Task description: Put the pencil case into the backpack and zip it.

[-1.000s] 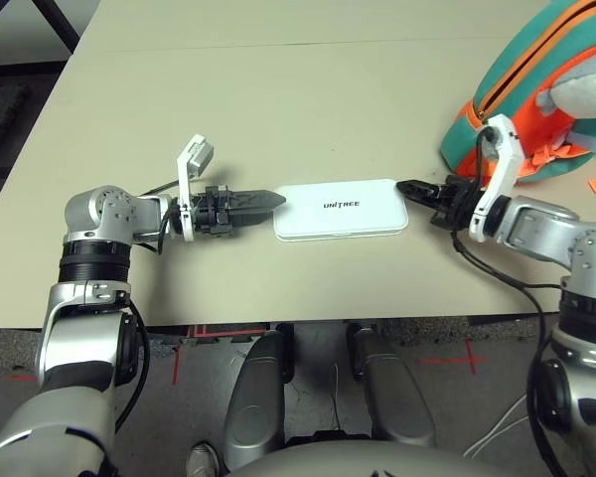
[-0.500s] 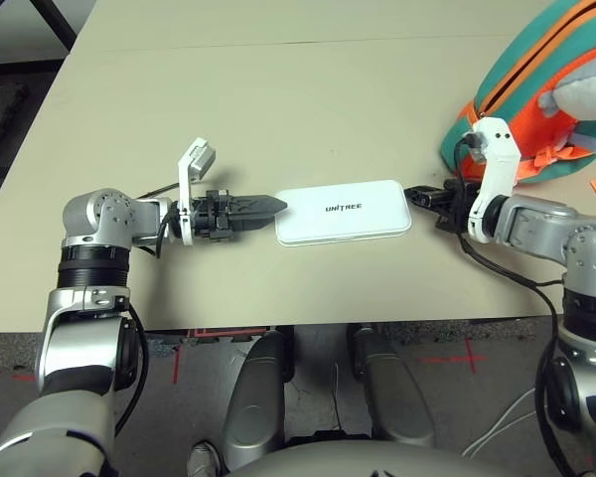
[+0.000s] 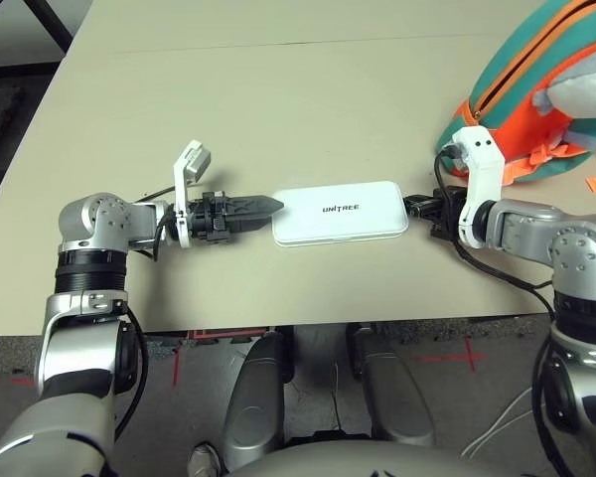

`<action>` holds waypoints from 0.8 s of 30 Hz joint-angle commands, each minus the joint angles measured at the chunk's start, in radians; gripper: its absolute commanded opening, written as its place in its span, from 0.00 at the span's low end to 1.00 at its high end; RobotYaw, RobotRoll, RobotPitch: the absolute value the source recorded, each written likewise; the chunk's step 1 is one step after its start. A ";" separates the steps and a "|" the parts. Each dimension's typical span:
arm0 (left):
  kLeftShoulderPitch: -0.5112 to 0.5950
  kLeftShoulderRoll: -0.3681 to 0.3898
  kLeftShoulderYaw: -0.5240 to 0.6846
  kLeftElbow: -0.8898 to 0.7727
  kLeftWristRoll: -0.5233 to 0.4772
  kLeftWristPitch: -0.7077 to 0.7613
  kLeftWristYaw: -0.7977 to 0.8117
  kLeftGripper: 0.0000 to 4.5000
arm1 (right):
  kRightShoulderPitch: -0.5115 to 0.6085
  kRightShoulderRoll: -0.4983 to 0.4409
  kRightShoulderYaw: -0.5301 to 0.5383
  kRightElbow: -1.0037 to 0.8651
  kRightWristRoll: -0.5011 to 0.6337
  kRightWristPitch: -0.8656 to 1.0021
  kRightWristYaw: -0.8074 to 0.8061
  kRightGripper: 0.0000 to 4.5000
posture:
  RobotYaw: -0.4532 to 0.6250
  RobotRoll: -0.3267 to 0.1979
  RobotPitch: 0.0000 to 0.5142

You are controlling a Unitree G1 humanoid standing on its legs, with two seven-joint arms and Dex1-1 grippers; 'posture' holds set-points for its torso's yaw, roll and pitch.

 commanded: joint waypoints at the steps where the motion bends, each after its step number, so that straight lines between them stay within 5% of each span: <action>1: 0.044 -0.027 -0.063 0.011 0.027 0.050 0.033 1.00 | -0.013 0.015 0.024 -0.029 0.000 0.015 0.029 0.01 | 0.33 0.62 0.55; 9: 0.055 -0.024 -0.062 -0.009 0.015 0.065 0.027 1.00 | -0.026 0.033 0.029 -0.011 -0.043 -0.008 0.051 0.01 | 0.33 0.62 0.55; 18: 0.069 0.007 -0.098 -0.047 0.001 0.062 -0.011 0.33 | -0.026 0.030 0.016 -0.010 -0.074 -0.037 0.083 0.00 | 0.33 0.62 0.53; 21: 0.066 0.016 -0.102 -0.070 -0.006 0.054 -0.024 0.30 | -0.005 0.000 -0.041 -0.080 -0.030 -0.036 0.124 0.09 | 0.33 0.62 0.52; 24: 0.055 0.025 -0.085 -0.087 -0.016 0.055 -0.028 0.30 | 0.029 -0.066 -0.171 -0.182 0.076 0.033 0.167 0.29 | 0.31 0.62 0.51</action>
